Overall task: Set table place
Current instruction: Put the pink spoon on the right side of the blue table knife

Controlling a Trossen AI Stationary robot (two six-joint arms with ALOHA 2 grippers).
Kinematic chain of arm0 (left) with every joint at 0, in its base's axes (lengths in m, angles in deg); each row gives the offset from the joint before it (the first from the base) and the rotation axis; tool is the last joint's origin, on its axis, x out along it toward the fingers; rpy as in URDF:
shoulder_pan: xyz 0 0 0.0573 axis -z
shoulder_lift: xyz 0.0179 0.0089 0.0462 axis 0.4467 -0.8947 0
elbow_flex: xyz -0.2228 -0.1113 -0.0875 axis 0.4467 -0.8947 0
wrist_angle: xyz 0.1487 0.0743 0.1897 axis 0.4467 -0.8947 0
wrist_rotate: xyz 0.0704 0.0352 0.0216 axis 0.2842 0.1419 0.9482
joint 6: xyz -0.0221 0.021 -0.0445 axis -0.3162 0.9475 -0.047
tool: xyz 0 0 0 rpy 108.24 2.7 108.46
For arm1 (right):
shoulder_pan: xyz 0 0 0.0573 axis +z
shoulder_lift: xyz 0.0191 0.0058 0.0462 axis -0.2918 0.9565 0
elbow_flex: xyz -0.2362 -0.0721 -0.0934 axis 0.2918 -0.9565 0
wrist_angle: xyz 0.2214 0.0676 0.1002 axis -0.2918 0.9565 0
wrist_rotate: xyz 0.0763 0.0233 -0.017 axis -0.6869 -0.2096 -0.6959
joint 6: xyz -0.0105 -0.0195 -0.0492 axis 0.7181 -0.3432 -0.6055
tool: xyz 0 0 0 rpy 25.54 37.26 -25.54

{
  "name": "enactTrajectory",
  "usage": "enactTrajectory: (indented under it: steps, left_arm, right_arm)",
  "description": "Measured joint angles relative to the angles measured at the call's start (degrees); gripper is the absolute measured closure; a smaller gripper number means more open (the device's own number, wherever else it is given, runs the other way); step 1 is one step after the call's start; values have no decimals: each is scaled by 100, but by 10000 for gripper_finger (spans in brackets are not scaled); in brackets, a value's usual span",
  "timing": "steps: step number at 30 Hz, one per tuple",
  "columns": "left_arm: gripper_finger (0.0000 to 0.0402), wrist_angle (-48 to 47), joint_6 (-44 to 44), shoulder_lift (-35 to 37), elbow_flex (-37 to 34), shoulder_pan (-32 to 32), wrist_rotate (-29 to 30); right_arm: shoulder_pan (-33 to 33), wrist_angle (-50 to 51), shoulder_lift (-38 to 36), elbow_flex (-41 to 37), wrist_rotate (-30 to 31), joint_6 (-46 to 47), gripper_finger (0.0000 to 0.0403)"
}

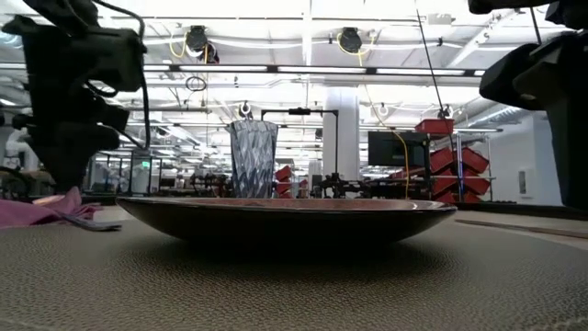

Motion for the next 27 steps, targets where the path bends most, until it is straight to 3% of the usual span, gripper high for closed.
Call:
enactTrajectory:
  steps: [5, 15, 27]
  left_arm:
    - [248, 23, 77, -314, 0, -556, 375]
    - [249, 71, 463, -1214, 0, -1502, 480]
    - [250, 270, 585, -1255, 4, -2017, -204]
  right_arm:
    - [-9, 13, -9, 4, 1, -336, 266]
    - [-13, 66, -9, 7, 20, -935, 266]
    - [-15, 203, -9, 7, 343, -1339, 266]
